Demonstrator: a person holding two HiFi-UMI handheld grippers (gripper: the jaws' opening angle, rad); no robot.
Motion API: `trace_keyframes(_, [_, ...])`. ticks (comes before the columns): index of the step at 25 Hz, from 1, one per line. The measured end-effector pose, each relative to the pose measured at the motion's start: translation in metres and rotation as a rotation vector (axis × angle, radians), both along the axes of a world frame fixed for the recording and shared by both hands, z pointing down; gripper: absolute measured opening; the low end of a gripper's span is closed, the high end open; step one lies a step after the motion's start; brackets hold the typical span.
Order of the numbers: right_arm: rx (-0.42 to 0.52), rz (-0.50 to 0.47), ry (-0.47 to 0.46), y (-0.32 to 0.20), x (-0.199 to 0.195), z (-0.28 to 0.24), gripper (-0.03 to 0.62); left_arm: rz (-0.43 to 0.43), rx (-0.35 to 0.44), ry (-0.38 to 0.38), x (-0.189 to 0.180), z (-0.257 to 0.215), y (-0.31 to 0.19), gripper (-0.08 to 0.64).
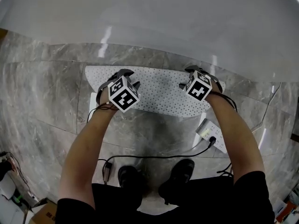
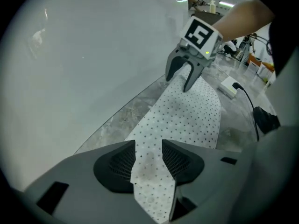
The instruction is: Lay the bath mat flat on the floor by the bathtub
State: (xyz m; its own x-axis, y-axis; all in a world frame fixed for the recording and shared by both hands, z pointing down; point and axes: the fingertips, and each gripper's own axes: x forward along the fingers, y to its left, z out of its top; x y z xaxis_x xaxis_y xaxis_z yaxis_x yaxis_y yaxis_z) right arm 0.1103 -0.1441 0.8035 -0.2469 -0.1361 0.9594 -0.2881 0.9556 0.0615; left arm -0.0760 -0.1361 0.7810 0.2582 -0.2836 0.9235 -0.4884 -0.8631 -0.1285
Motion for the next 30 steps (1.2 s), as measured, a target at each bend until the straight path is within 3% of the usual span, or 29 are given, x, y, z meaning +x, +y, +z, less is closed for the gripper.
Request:
trace_keyframes(4, [-0.084, 0.011, 0.012, -0.003, -0.004, 0.024, 0.301, 0.003, 0.021, -0.009, -0.004, 0.002, 0.007, 0.183])
trace_keyframes(7, [-0.094, 0.009, 0.002, -0.004, -0.003, 0.022, 0.299, -0.012, 0.026, -0.014, -0.012, 0.001, 0.005, 0.183])
trace_keyframes(12, [0.021, -0.015, -0.028, 0.007, -0.002, 0.008, 0.152, 0.018, 0.061, -0.029, -0.018, -0.008, -0.006, 0.189])
trace_keyframes(17, [0.150, -0.112, -0.007, 0.031, -0.007, -0.012, 0.089, -0.004, 0.056, 0.000, -0.022, -0.008, -0.019, 0.195])
trace_keyframes(21, [0.193, -0.164, 0.004, 0.053, -0.011, -0.021, 0.073, 0.112, 0.083, 0.013, -0.010, -0.009, -0.020, 0.219])
trace_keyframes(26, [0.104, -0.226, -0.003, 0.084, -0.017, -0.024, 0.070, 0.202, 0.032, 0.047, 0.008, -0.002, -0.007, 0.235])
trace_keyframes(30, [-0.024, -0.295, -0.002, 0.107, -0.023, -0.025, 0.081, 0.278, 0.012, -0.007, 0.012, 0.006, 0.003, 0.203])
